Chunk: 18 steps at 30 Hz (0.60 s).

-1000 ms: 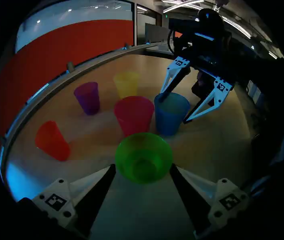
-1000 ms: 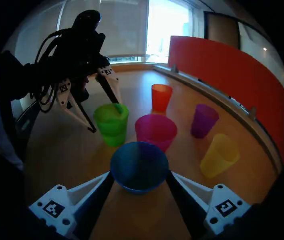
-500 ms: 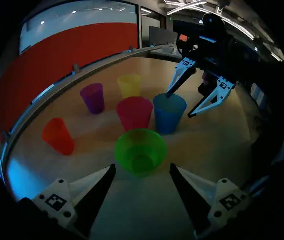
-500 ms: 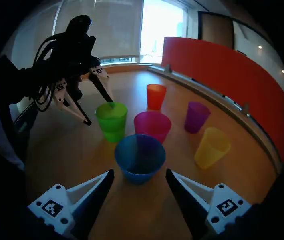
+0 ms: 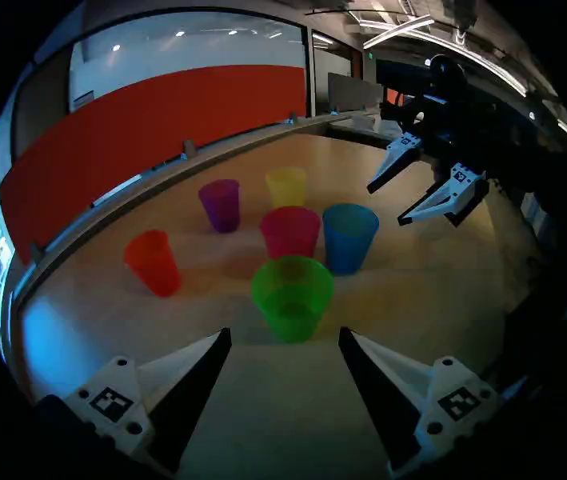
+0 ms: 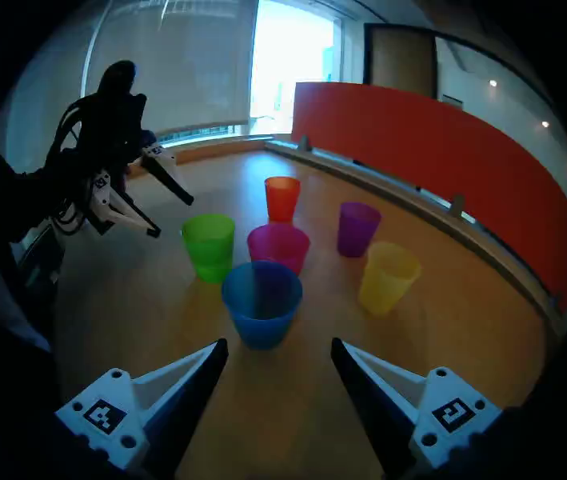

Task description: Pour water

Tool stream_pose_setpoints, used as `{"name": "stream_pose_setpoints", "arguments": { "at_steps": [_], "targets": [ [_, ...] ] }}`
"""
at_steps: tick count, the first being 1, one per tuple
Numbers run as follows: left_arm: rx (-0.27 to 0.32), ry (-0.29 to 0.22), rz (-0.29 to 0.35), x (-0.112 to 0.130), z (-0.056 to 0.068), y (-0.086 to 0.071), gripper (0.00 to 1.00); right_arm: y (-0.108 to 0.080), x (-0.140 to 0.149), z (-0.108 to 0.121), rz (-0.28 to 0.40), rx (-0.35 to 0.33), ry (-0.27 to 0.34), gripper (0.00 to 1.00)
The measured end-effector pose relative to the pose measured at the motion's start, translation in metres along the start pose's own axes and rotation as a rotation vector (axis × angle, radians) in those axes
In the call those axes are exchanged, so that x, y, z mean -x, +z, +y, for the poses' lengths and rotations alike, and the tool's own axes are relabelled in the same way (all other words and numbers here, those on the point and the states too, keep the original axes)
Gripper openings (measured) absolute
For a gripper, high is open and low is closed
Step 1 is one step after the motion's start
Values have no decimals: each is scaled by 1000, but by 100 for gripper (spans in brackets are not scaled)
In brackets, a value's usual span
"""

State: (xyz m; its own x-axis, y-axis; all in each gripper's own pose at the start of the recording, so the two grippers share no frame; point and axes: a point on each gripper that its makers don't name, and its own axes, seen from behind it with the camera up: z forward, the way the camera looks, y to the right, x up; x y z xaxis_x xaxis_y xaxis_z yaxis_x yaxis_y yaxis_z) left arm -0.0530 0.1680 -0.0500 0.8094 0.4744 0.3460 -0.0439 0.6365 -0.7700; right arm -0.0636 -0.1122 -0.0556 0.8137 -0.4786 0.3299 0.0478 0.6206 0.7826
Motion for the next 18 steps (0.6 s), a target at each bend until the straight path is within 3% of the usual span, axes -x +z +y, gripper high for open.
{"name": "stream_pose_setpoints", "arguments": {
  "at_steps": [11,18],
  "targets": [
    [-122,-93,121,-12,-19,-32,100,-28,-14,9,68,90,88,100],
    [-213,-121,204,-18,-33,-50,100,-41,-26,12,124,164,123,100]
  ]
}}
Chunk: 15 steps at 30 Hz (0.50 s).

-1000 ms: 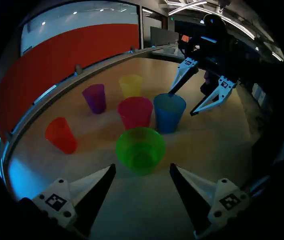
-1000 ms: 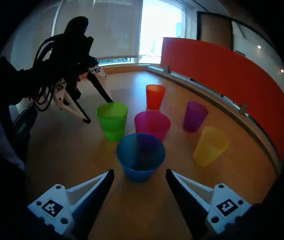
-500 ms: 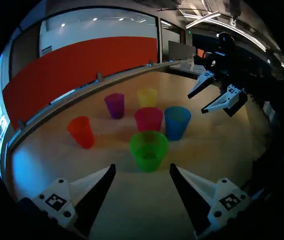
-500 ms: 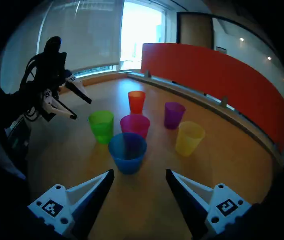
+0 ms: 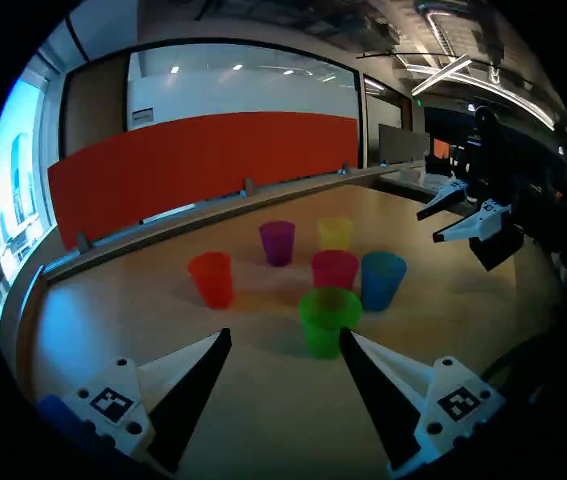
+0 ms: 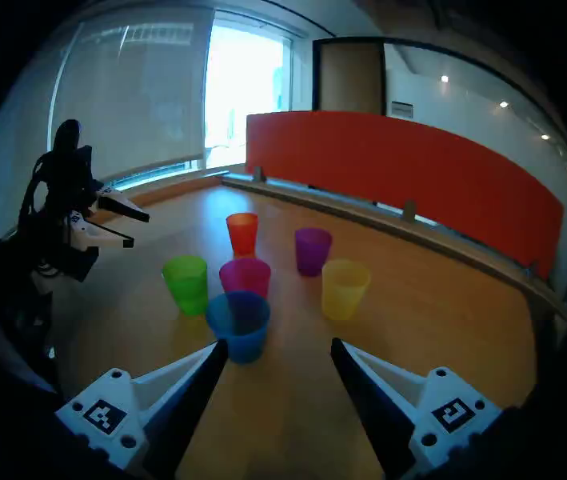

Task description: Pour water

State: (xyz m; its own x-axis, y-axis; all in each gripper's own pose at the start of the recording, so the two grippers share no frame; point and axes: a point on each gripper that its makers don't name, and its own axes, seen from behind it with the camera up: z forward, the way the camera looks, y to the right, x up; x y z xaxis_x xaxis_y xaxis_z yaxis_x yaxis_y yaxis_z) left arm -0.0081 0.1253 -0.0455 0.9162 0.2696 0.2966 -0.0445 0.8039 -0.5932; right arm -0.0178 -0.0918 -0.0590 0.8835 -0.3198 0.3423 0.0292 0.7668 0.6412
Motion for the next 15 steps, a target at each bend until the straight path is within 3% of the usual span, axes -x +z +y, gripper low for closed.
{"name": "stream_pose_setpoints", "arguments": {
  "at_steps": [15],
  "targets": [
    [-166,-47,171,-24,-26,-22,100,-10,-42,18,139,202,-4,100]
  ]
}}
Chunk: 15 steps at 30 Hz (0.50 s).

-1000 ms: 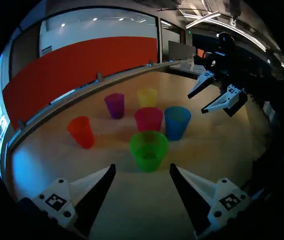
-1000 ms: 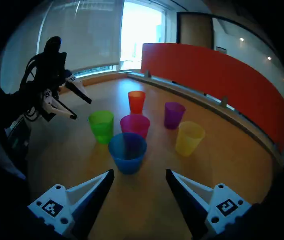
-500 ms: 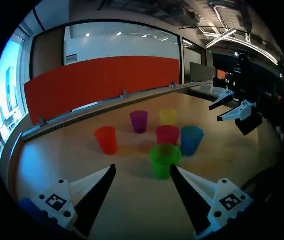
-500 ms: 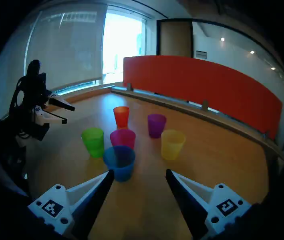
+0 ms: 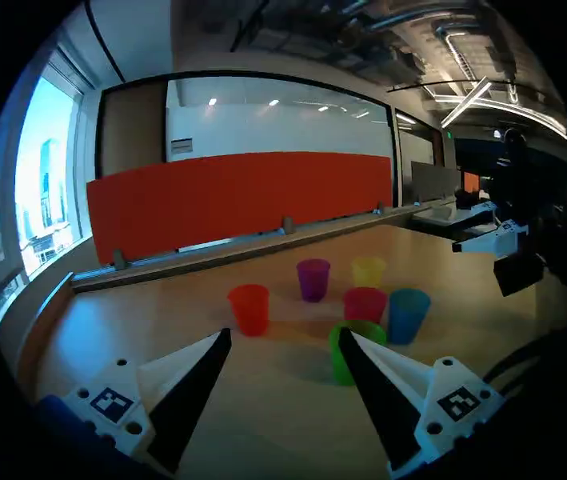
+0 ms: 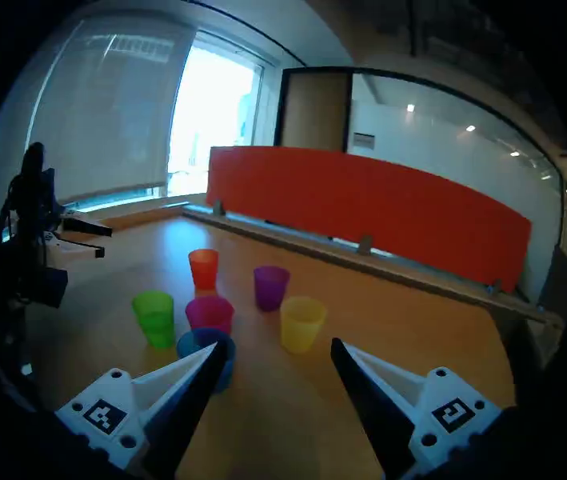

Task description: Pour water

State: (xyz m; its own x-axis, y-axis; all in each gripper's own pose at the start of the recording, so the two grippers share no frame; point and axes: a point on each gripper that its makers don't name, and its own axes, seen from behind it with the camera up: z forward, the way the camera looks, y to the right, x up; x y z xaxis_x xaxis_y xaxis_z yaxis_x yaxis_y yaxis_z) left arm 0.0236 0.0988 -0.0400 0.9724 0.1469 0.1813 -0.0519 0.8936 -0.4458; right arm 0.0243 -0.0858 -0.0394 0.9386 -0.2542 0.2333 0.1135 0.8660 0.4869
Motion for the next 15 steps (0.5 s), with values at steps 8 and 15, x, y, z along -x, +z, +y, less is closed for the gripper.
{"name": "stream_pose_setpoints", "arguments": {
  "at_steps": [8,15],
  "targets": [
    [-88,-40,63,-7,-17,-7,100,0,-12,14,76,137,35,100],
    [-138,-65,98,-10,-24,-10,100,-1,-14,25,124,227,77,100]
  ]
}}
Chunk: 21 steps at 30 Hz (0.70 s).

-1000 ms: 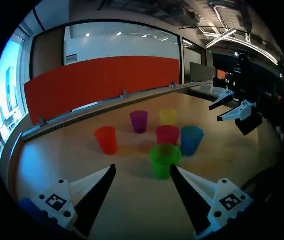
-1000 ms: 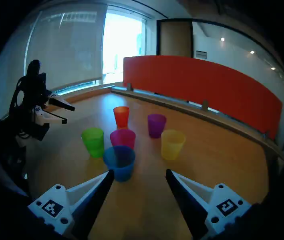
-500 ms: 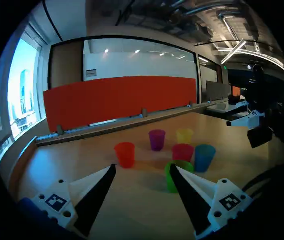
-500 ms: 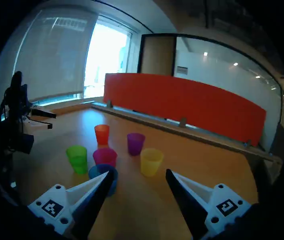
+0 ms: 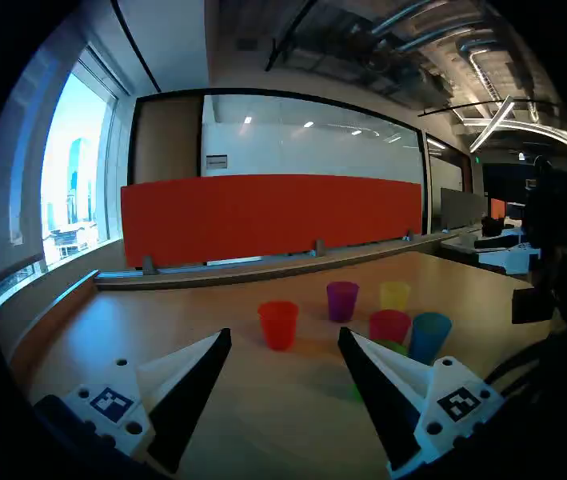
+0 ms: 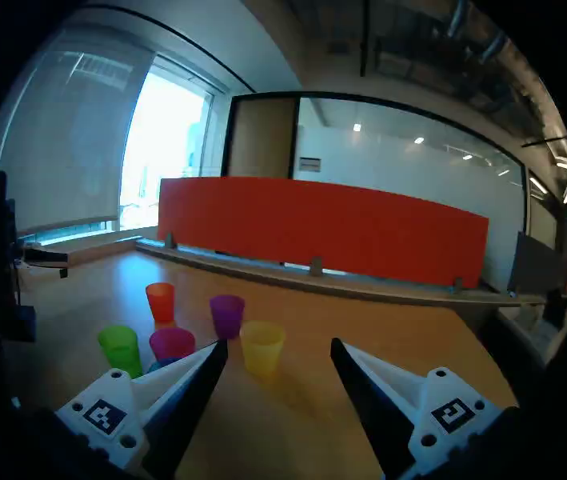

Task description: Pour water

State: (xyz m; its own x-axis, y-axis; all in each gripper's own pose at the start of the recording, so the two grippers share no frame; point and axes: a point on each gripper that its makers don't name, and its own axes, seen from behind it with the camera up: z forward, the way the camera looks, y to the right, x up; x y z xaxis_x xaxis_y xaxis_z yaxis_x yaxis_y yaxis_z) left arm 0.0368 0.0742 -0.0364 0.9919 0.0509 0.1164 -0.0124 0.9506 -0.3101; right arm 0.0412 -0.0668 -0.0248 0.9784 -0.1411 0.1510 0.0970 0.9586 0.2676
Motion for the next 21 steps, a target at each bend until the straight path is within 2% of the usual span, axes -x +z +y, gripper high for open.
{"name": "stream_pose_setpoints", "arguments": {
  "at_steps": [5,11,21],
  "targets": [
    [-43,-18,41,-9,-5,-2,100,0,0,11,9,80,11,100],
    [-62,-46,62,-11,-6,-1,100,0,-11,16,60,135,43,100],
    [-127,-22,105,-18,-17,-2,100,-2,-23,26,120,204,115,100]
  ]
}}
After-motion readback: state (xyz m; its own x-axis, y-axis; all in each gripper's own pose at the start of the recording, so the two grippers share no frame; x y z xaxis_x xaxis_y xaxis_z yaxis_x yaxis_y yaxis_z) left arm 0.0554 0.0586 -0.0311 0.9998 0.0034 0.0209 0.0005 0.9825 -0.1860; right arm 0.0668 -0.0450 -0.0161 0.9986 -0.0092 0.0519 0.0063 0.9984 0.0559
